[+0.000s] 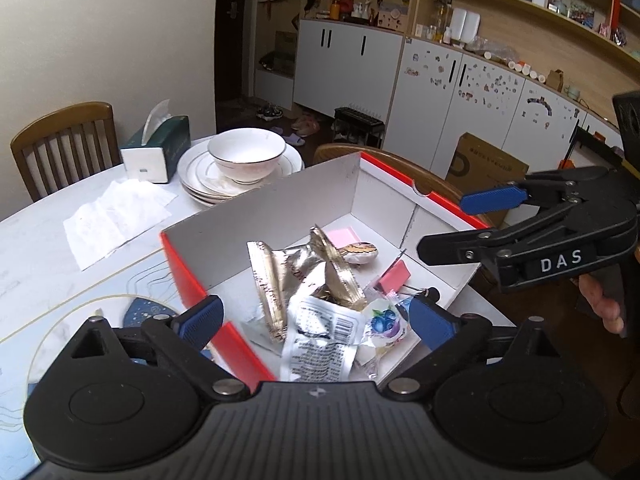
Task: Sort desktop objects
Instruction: 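Lift both tools out of the box and move back over the table mat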
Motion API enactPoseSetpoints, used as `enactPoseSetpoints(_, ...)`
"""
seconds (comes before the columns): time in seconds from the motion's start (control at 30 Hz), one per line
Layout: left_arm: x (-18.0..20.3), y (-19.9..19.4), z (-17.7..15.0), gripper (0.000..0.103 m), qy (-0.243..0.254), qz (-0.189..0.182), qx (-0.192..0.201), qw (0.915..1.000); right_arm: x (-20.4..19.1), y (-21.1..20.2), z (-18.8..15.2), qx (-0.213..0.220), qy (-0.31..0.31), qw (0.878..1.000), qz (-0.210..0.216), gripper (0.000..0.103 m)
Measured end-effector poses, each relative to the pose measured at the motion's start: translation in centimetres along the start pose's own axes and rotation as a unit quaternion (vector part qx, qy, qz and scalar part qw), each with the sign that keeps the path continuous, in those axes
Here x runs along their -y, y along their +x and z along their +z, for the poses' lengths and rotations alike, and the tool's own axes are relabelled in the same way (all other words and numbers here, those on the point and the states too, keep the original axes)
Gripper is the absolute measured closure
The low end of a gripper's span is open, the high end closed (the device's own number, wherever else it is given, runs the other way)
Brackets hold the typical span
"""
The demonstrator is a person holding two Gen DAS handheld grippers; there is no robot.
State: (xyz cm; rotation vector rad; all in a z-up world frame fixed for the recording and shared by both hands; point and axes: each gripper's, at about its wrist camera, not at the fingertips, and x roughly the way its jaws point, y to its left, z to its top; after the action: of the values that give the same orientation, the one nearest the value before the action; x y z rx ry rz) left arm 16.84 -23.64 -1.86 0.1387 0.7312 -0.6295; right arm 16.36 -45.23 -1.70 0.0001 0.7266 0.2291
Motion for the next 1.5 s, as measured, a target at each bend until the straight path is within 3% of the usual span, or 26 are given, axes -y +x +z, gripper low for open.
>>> enactPoseSetpoints(0.83, -10.2, -9.1, -4.6, 0.001, -0.028, 0.028, 0.033, 0.9987, -13.8, -0.4, -0.4, 0.035, 0.007, 0.999, -0.020, 0.017)
enactPoseSetpoints(1.2, -16.2, -12.1, -7.7, 0.001, -0.055, 0.068, 0.030, 0.9957, -21.3, 1.8, -0.6, 0.026, -0.003, 1.000, 0.010, 0.017)
enactPoseSetpoints(1.5, -21.6, -13.7, -10.3, 0.001, -0.092, 0.115, 0.030, 0.9886, -26.0, 4.3, -0.6, 0.017, -0.016, 1.000, 0.020, 0.017)
